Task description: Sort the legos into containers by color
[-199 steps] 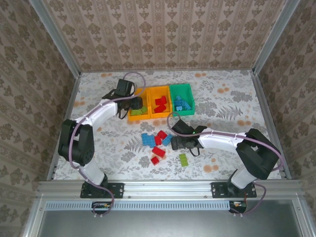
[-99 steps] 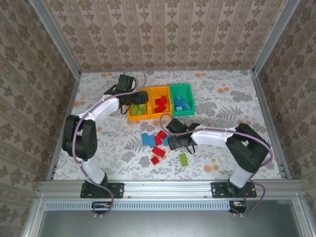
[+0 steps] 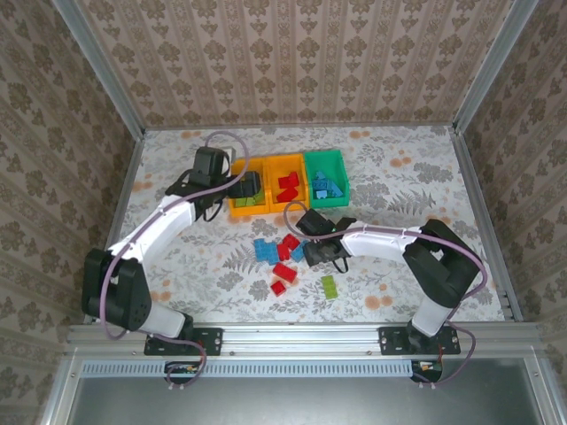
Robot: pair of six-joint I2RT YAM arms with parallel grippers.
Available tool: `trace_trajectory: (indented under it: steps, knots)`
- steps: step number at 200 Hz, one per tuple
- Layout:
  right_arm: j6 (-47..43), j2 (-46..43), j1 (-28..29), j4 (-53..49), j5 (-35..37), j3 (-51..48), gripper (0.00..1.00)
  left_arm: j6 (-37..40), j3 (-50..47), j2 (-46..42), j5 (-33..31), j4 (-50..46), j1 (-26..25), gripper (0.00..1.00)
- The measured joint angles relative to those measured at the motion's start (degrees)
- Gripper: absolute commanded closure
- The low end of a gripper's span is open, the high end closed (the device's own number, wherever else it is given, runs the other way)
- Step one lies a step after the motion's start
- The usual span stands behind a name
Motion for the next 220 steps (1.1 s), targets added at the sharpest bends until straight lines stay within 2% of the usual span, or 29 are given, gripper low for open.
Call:
trace_trajectory:
  steps: [29,60,102,142,175,205,220]
  knots:
    - [-0.02,-3.10,-0.28,0.09,-4.48,4.20,0.44,-0.02,-5.16,-4.35,-1.31,0.44,0.00,0.00]
    - [0.17,-2.23,-0.31,2.40,-10.14,16.31,0.47,-1.07,-11.17,-7.28,-3.04,0.39,0.02,0.00]
    - [4.66,8.44,-1.81,7.04,-16.92,32.48,0.49,-3.15,-18.56,-11.47,-4.90,0.37,0.02,0.00]
    - [10.32,19.98,-4.63,8.24,-20.76,40.46,0.49,-4.96,-23.08,-15.78,-5.40,0.42,0.02,0.00]
    - [13.49,25.88,-6.01,8.13,-21.33,45.38,0.48,-6.49,-25.57,-18.40,-5.18,0.44,-0.42,0.00]
    - [15.19,29.57,-6.16,7.76,-21.92,51.28,0.43,-7.78,-26.67,-18.51,-5.16,0.39,-2.82,0.00]
    - [15.63,30.73,-6.16,7.54,-21.97,53.40,0.36,-8.52,-27.08,-18.51,-5.22,0.39,-4.83,0.00]
